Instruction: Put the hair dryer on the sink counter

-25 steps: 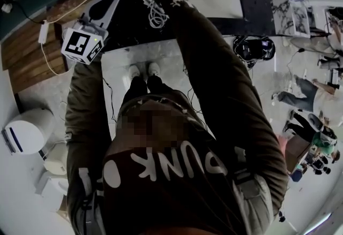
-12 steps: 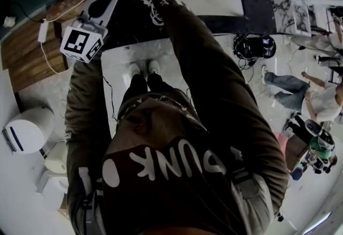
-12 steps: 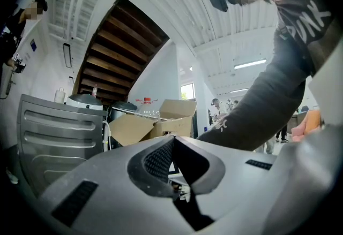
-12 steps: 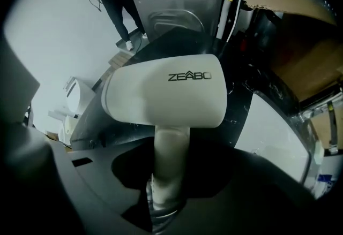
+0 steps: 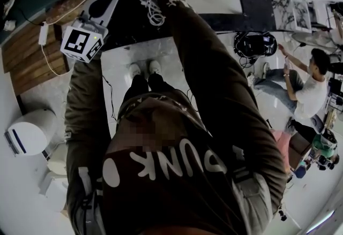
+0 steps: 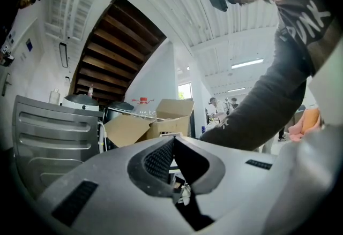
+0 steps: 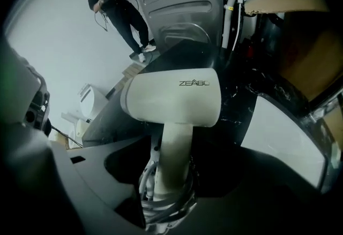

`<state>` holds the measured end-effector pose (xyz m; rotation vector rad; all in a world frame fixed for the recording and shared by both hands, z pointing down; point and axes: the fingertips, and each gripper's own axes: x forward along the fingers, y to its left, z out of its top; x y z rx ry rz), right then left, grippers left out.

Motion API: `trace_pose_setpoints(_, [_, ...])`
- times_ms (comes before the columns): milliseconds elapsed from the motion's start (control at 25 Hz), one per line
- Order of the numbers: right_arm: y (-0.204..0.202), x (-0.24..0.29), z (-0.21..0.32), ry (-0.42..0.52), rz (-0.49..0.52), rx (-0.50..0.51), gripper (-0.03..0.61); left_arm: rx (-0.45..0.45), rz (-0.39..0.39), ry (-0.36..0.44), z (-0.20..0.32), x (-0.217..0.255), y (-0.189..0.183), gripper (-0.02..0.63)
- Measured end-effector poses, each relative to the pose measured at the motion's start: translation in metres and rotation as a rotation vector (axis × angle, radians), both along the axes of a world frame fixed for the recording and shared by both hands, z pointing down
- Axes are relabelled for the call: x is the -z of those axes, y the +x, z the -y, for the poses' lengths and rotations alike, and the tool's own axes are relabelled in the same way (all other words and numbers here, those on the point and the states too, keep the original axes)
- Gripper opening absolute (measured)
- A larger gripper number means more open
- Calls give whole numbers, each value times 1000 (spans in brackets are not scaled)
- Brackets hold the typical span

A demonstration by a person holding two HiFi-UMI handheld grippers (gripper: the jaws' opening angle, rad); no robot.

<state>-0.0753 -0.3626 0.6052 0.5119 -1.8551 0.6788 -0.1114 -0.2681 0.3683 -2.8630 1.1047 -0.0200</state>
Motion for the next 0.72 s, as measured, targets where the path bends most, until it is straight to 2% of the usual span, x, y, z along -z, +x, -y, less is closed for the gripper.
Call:
trace_pose_setpoints(80, [4,8,2,14,31,0,290,-2,3,1,0,1,1,2])
trace_pose_setpoints(160, [11,22,4,44,65,5,295,-4,5,4,0,3,3,2])
trace_pose_setpoints(280, [19,61,5,147,155,16,304,-7,8,10,0,6,4,2])
trace_pose_setpoints(360, [20,97,2,263,249,34,304,-8,12,13,1,8,5,2])
trace_pose_setpoints(480, [14,155,-16,499,423,105,299,-9,18,13,2,9,5,2])
trace_pose_setpoints(560, [9,194,-34,651,546,141,274,-9,20,12,2,9,6,2])
trace_pose_setpoints(720, [-1,246,-67,878,718,200,237,-2,30,16,3,13,2,2])
